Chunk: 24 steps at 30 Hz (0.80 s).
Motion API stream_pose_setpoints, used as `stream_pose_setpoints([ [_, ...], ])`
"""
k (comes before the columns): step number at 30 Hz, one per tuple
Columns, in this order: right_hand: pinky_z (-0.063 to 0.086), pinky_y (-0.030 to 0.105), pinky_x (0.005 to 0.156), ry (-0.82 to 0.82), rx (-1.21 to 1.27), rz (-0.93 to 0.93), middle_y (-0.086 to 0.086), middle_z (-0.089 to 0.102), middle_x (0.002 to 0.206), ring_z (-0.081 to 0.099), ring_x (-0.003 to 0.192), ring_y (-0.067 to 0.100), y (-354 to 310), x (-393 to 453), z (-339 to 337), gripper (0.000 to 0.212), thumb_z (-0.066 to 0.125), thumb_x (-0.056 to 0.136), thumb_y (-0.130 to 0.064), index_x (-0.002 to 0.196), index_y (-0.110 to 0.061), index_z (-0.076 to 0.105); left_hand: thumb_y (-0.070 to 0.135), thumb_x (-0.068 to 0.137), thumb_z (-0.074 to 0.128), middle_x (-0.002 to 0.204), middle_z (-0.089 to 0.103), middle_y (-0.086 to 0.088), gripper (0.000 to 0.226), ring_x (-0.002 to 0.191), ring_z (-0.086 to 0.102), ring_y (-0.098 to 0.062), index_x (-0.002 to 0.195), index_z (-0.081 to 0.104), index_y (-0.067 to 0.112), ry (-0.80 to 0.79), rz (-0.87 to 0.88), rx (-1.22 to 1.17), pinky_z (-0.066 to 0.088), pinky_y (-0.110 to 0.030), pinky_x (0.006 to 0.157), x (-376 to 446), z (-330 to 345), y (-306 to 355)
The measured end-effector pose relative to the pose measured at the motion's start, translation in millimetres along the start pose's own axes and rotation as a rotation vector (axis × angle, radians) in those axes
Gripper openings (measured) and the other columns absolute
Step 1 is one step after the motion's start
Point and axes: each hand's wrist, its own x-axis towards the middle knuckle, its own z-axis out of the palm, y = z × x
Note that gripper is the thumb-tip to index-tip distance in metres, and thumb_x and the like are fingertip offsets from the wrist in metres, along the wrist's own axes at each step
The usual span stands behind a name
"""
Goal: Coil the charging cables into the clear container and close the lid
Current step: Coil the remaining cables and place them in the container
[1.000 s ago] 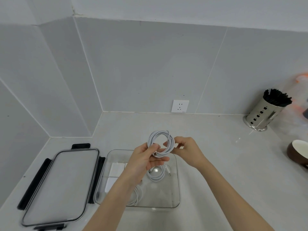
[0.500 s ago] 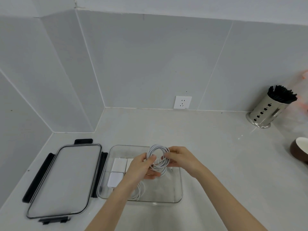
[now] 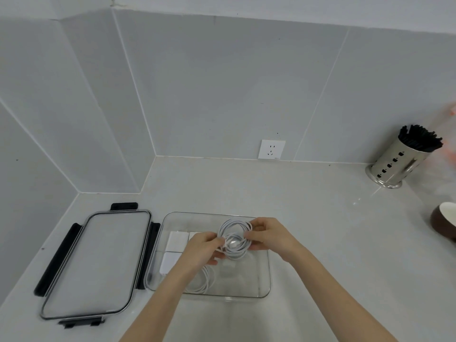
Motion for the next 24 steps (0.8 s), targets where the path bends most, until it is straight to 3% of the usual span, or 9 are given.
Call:
stream_pose_setpoints([
  [4,0.058,0.023,0.056,0.026,-0.236,0.061,0.009,0.059,0.075,0.064,0.059,0.016,5,-3,8,0.032,0.068,0.079,-0.003,0.107,-0.005,0.052,0.014,0.085,0.06,0.065,0.066,-0.005,0.02,0.06,0.065,-0.012,0.066,0.065,0.01,-0.011,-0.013,0.161,0.052,-0.019,0.054,5,-7,-11],
  [8,0.057,0.028,0.063,-0.019,-0.494,0.113,0.016,0.065,0.079,0.062,0.055,0.017,7,-4,19,0.026,0.066,0.079,-0.004,0.103,0.001,0.055,0.005,0.079,0.065,0.065,0.066,-0.012,0.006,0.053,0.065,-0.017,0.075,0.062,0.007,0.002,-0.015,0.278,0.059,-0.027,0.061,9,-7,-20],
  [10,0.055,0.028,0.06,-0.043,-0.634,0.138,0.022,0.067,0.078,0.066,0.059,0.025,5,-4,25,0.011,0.059,0.082,-0.004,0.088,0.006,0.058,0.004,0.079,0.066,0.064,0.065,-0.011,0.008,0.05,0.065,-0.018,0.077,0.059,0.008,-0.001,-0.011,0.336,0.06,-0.032,0.062,11,-4,-22],
  [12,0.048,0.024,0.05,-0.033,-0.755,0.178,0.014,0.058,0.06,0.068,0.06,0.027,4,-3,31,0.02,0.052,0.085,-0.004,0.065,-0.005,0.047,0.004,0.08,0.065,0.062,0.063,-0.009,0.01,0.042,0.063,-0.012,0.075,0.059,0.009,-0.009,0.005,0.407,0.06,-0.032,0.061,14,-1,-23],
  [14,0.041,0.021,0.042,-0.017,-0.836,0.23,0.008,0.051,0.051,0.064,0.049,0.02,6,1,37,0.028,0.049,0.086,-0.002,0.061,-0.009,0.039,0.005,0.082,0.063,0.061,0.063,-0.009,0.013,0.039,0.06,-0.009,0.07,0.06,0.009,-0.006,0.02,0.47,0.06,-0.032,0.062,17,3,-24],
  [17,0.04,0.021,0.042,0.004,-0.968,0.283,0.006,0.057,0.046,0.065,0.055,0.022,9,10,43,0.031,0.059,0.08,0.003,0.059,-0.011,0.041,0.006,0.083,0.061,0.07,0.064,-0.015,0.007,0.05,0.061,-0.019,0.077,0.065,0.005,0.005,0.044,0.595,0.059,-0.035,0.07,19,9,-23],
  [19,0.038,0.021,0.043,0.011,-1.025,0.259,0.014,0.072,0.074,0.069,0.075,0.026,10,13,45,0.034,0.06,0.079,0.005,0.059,-0.011,0.038,0.007,0.082,0.06,0.073,0.063,-0.018,0.007,0.06,0.058,-0.024,0.079,0.066,0.005,-0.006,0.071,0.688,0.057,-0.038,0.075,18,13,-24],
  [21,0.036,0.02,0.047,0.014,-1.076,0.25,0.016,0.067,0.108,0.066,0.1,0.027,11,13,47,0.037,0.054,0.083,0.005,0.057,-0.011,0.033,0.007,0.081,0.059,0.071,0.06,-0.02,0.009,0.065,0.055,-0.023,0.074,0.064,0.005,-0.041,0.09,0.754,0.055,-0.041,0.077,17,16,-26],
  [24,0.046,0.024,0.065,0.001,-1.134,0.269,0.016,0.058,0.124,0.059,0.112,0.027,11,14,50,0.015,0.05,0.086,0.005,0.074,-0.004,0.05,0.01,0.079,0.06,0.073,0.062,-0.019,0.008,0.072,0.064,-0.028,0.072,0.063,0.009,-0.054,0.098,0.835,0.055,-0.039,0.074,18,19,-30],
])
